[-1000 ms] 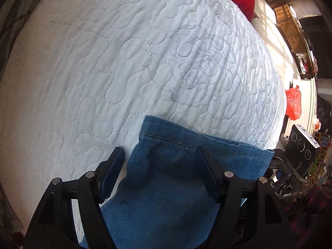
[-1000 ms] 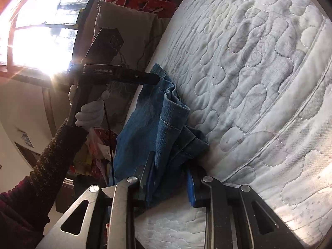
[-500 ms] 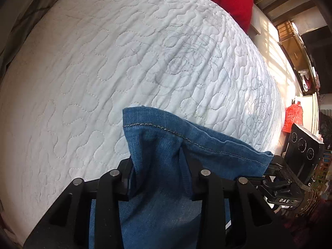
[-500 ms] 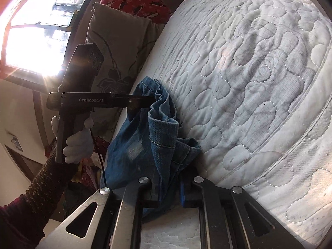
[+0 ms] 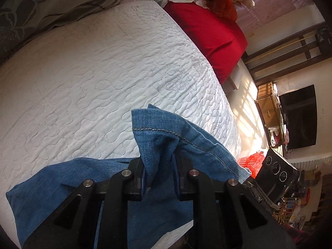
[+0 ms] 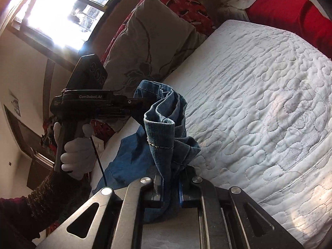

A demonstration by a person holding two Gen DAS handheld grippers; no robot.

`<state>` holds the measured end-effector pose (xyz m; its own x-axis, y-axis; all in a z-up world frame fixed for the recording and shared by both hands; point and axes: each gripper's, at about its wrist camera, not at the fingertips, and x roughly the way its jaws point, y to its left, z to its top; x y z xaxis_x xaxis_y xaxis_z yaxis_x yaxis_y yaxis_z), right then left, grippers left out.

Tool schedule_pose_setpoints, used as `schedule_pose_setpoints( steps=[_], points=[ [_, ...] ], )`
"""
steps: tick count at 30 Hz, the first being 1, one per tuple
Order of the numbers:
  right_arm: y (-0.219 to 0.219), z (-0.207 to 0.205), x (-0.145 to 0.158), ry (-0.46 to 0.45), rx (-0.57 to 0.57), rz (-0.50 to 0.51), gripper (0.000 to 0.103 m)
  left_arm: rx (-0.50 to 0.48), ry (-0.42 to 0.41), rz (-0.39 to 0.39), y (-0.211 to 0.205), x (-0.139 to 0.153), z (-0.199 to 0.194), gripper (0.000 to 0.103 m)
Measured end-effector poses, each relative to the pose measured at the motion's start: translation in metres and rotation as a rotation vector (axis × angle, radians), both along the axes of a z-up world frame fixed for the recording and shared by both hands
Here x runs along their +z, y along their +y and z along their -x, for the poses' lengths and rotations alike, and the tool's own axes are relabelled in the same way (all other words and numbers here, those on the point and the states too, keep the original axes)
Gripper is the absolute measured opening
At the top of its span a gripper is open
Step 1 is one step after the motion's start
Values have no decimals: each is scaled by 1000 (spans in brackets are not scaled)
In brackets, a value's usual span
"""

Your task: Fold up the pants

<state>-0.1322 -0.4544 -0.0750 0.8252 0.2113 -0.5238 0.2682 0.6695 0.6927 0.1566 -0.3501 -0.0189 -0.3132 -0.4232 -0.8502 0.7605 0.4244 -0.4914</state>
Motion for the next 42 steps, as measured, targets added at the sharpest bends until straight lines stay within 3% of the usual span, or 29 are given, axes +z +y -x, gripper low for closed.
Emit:
schedule_pose_setpoints(
  steps=[7,12,15,17,21,24,28,31,36,38,42],
  points=[
    [66,-37,40,-11,185,132,9,147,42,87,57,10,-7,18],
    [134,-74,35,34,392,161,9,286,91,101,128,-7,-20,18],
    [175,-99,13,95,513,156,11,405,117,40,175,-34,-29,18],
    [200,-118,-9,185,596,145,15,491,136,-31,203,-58,-34,18],
    [235,-132,-32,331,676,247,25,679,146,-92,266,-77,-34,18],
    [227,-121,-14,304,686,209,34,764,142,-47,305,-62,-17,25],
    [189,-84,17,225,616,156,42,819,135,-4,319,-51,31,56],
    [152,-67,31,203,515,145,49,799,213,48,308,-58,74,58],
    [115,-66,50,187,440,124,49,882,307,64,288,-78,131,58],
    [108,-75,52,182,449,126,49,913,359,50,283,-90,145,58],
    [105,-121,48,196,473,122,50,959,380,-3,265,-108,152,58]
  ],
)
